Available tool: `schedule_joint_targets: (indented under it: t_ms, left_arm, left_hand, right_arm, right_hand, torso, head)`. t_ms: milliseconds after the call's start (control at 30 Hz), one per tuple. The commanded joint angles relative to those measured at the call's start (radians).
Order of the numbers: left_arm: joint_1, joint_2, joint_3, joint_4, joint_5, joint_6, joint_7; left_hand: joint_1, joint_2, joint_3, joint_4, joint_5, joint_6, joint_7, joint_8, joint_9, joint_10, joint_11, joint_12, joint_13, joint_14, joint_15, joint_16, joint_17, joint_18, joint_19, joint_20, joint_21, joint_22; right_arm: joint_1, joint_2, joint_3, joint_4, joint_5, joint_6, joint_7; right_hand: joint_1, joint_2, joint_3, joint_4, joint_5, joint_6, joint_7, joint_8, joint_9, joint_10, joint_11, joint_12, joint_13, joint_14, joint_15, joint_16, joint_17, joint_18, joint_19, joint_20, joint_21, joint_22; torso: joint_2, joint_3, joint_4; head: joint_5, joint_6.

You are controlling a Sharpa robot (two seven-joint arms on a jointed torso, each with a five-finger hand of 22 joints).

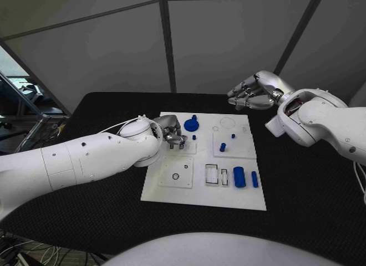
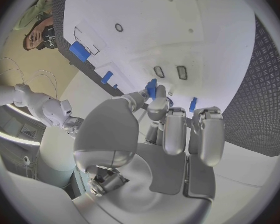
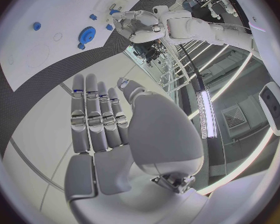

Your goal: Assemble the parts on the task board

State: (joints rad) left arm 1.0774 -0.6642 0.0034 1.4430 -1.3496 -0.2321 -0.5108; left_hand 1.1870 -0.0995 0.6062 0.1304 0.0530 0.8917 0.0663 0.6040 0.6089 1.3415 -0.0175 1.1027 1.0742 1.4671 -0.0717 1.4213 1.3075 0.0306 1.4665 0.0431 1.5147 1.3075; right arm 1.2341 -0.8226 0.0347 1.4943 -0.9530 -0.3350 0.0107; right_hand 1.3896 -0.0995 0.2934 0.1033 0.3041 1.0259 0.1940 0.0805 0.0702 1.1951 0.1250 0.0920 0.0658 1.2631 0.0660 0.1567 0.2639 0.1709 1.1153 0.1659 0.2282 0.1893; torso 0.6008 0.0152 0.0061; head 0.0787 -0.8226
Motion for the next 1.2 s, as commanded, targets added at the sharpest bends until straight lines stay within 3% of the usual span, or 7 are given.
schedule_joint_targets:
  t_ms: [33, 600, 1200]
  left_arm:
    - [0.001, 0.002, 0.001, -0.001, -0.033, 0.029, 0.009]
    - [0.001, 0.007, 0.001, -0.009, -0.034, 0.085, -0.006]
    - [-0.001, 0.011, 0.001, -0.017, -0.034, 0.104, -0.013]
  left_hand:
    - [0.012, 0.000, 0.152, -0.146, 0.003, 0.002, -0.008, 0.004, 0.002, 0.007, -0.002, 0.005, 0.001, 0.065, -0.006, 0.005, 0.133, -0.012, 0.063, -0.009, 0.007, 0.197]
    - [0.010, -0.002, 0.156, -0.146, 0.003, 0.002, -0.008, 0.005, 0.003, 0.006, -0.002, 0.002, -0.002, 0.065, -0.006, 0.005, 0.133, -0.013, 0.064, -0.009, 0.008, 0.199]
    - [0.010, -0.002, 0.156, -0.146, 0.003, 0.002, -0.008, 0.005, 0.003, 0.006, -0.002, 0.002, -0.002, 0.065, -0.006, 0.005, 0.133, -0.013, 0.064, -0.009, 0.008, 0.199]
  right_arm:
    - [0.002, 0.001, 0.001, 0.001, -0.002, 0.005, 0.010]
    - [0.002, 0.002, 0.001, 0.000, -0.002, 0.008, 0.009]
    - [0.002, 0.002, 0.001, 0.000, -0.002, 0.009, 0.010]
  right_hand:
    - [0.006, -0.002, 0.004, -0.001, 0.006, -0.005, -0.001, 0.005, 0.001, -0.004, -0.002, 0.004, -0.001, -0.005, -0.002, 0.003, -0.002, 0.010, 0.006, 0.002, -0.004, -0.002]
    - [0.006, -0.002, 0.004, 0.000, 0.007, -0.005, -0.001, 0.006, 0.001, -0.004, -0.002, 0.004, -0.001, -0.004, -0.002, 0.003, -0.002, 0.010, 0.006, 0.002, -0.004, -0.002]
    - [0.006, -0.002, 0.004, 0.000, 0.007, -0.005, -0.001, 0.006, 0.001, -0.004, -0.002, 0.004, -0.001, -0.004, -0.002, 0.003, -0.002, 0.010, 0.006, 0.002, -0.004, -0.002]
  torso:
    - [-0.001, -0.0003, 0.0009]
    - [0.000, -0.0002, 0.0012]
    - [-0.001, -0.0001, 0.0008]
  head:
    - [0.000, -0.001]
    - [0.000, -0.007]
    - [-0.001, -0.011]
